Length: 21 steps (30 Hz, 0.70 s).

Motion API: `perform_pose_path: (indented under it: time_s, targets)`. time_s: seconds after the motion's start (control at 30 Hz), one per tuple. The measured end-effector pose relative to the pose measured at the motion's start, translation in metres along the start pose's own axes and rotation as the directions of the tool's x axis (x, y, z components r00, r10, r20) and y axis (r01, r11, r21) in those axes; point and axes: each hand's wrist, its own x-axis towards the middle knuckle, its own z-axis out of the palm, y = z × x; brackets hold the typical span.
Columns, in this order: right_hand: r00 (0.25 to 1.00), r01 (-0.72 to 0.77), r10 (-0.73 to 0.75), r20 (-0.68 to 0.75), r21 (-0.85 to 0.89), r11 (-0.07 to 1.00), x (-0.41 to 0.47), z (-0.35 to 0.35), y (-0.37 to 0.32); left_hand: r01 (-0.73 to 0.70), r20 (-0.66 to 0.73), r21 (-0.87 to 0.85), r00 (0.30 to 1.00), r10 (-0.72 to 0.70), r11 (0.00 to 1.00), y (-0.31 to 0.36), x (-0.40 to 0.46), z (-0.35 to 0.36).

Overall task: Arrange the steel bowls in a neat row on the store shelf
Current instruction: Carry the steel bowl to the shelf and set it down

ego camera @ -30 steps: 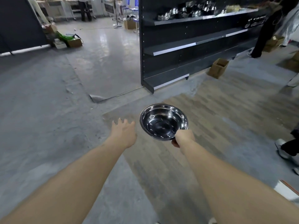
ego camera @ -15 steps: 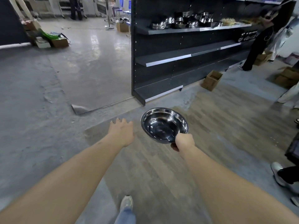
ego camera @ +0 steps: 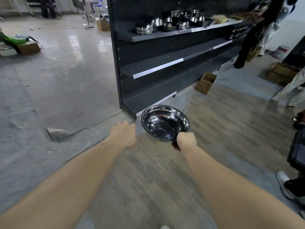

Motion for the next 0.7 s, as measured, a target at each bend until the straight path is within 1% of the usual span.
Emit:
perform_pose_path:
  time_s: [0.1,0.2,0.3,0.4,0.53,0.7]
  targets:
    - [1.000,-0.004,0.004,0.002,0.005,1.000,0.054,0.002,-0.028,-0.004,0.013,0.008,1.000,0.004,1.000,0.013,0.060,-0.014]
    - [1.000,0.022,-0.023,0.011,0.021,1.000,0.114,-0.004,-0.064,-0.005,-0.004,0.055,1.000,0.005,0.998,0.034,0.125,-0.036]
    - [0.999,0.046,-0.046,0.002,-0.007,0.999,0.175,-0.020,-0.109,-0.009,-0.032,0.061,0.999,0.011,0.998,0.062,0.190,-0.065]
    - [0.997,0.082,-0.082,-0.005,-0.024,0.996,0.225,-0.034,-0.158,-0.033,-0.023,0.058,0.999,0.035,0.998,0.093,0.247,-0.093]
    - [0.992,0.124,-0.123,0.014,-0.050,0.991,0.278,-0.035,-0.216,-0.031,-0.037,0.052,0.999,0.033,0.998,0.119,0.313,-0.125]
    - [0.996,0.090,-0.089,0.014,-0.082,0.993,0.348,-0.021,-0.261,0.008,-0.026,0.048,1.000,-0.007,0.999,0.129,0.393,-0.150]
